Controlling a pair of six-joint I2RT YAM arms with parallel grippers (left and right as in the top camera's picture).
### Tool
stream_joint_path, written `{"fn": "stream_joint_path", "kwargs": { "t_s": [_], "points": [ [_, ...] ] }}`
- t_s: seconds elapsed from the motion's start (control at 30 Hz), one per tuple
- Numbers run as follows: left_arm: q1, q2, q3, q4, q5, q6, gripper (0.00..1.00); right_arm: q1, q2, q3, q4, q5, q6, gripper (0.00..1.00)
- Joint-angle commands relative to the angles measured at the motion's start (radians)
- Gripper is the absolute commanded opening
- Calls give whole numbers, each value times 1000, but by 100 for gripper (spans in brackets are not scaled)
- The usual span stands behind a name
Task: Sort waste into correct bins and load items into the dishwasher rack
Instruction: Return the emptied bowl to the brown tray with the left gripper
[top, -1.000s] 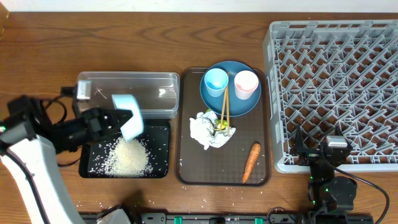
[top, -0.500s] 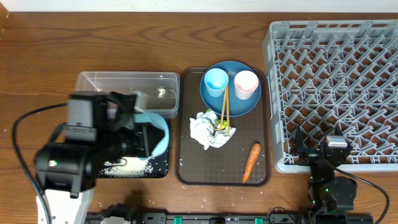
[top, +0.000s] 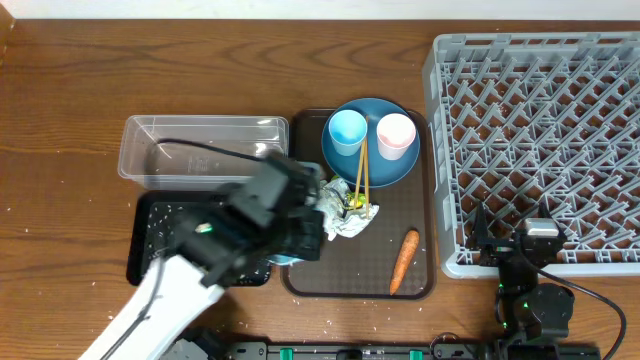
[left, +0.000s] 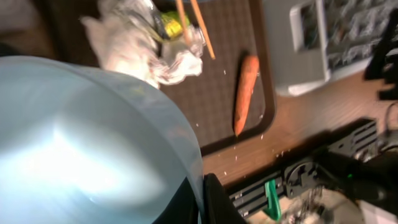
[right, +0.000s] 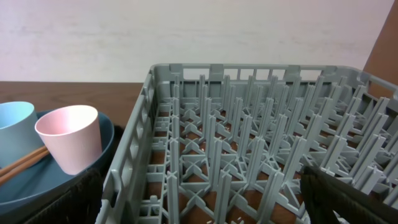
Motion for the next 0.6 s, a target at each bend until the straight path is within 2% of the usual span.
{"fn": "stream_joint_path", "kwargs": {
  "t_s": [0.0, 0.27, 0.57],
  "points": [
    [-71, 69, -32, 19, -57, -70, 6, 14, 0, -2, -4, 3, -3, 99],
    [-188, 225, -42, 67, -209, -133, 6, 14, 0, -2, -4, 3, -3, 99],
    [-243, 359, -42, 145, -213, -176, 7, 14, 0, -2, -4, 3, -3, 99]
  ]
}}
